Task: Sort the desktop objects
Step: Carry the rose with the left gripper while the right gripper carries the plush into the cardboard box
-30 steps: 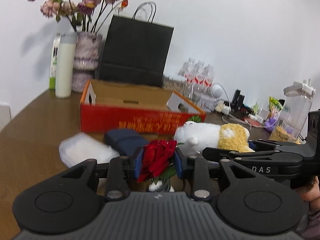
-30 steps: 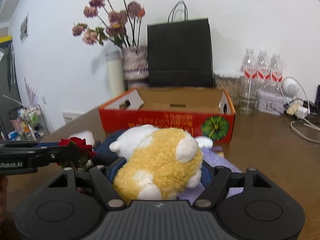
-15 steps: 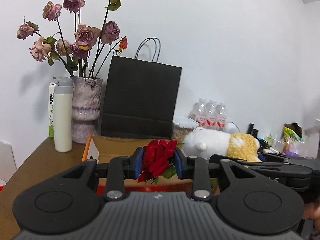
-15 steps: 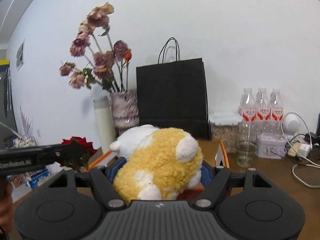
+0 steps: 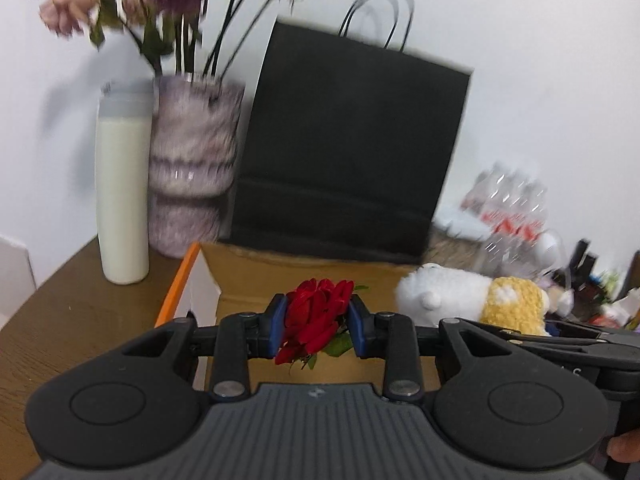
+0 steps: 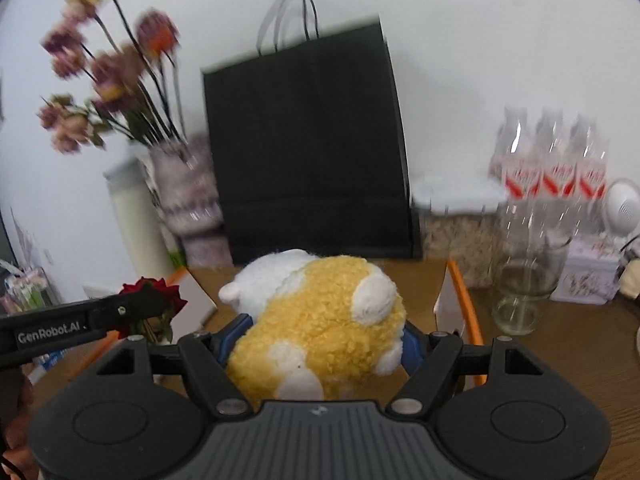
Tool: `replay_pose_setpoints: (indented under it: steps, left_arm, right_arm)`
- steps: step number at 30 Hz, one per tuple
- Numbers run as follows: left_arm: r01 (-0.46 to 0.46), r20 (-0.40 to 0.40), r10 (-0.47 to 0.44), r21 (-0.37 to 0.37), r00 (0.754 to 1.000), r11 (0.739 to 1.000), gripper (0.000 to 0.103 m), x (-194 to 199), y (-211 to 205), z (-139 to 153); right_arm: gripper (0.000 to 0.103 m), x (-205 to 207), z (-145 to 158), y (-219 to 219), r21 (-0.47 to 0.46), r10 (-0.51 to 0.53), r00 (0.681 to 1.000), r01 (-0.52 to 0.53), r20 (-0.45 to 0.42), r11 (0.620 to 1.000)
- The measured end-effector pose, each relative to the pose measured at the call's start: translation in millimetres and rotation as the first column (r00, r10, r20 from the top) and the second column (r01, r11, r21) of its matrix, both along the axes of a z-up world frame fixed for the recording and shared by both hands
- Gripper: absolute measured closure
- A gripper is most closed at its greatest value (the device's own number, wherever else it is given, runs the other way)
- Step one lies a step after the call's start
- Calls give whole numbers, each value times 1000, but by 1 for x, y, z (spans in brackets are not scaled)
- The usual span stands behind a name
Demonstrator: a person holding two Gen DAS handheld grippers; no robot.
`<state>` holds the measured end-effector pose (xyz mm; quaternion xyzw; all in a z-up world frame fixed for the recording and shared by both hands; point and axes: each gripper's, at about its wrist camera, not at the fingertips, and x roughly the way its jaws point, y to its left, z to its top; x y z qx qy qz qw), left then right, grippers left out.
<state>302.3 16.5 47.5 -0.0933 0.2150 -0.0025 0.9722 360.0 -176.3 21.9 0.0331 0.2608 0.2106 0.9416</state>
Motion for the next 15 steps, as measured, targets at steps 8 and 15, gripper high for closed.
replay_pose_setpoints:
  steps: [8, 15]
  left_arm:
    - [-5, -150, 8, 16, 989, 1000, 71, 23, 4, -26]
    - [21, -251, -31, -41, 968, 999, 70, 24, 7, -43]
  right_arm:
    - [29, 11, -33, 12, -90, 1, 994, -11, -106, 996]
    - [29, 3, -45, 14, -109, 24, 986, -42, -168, 993]
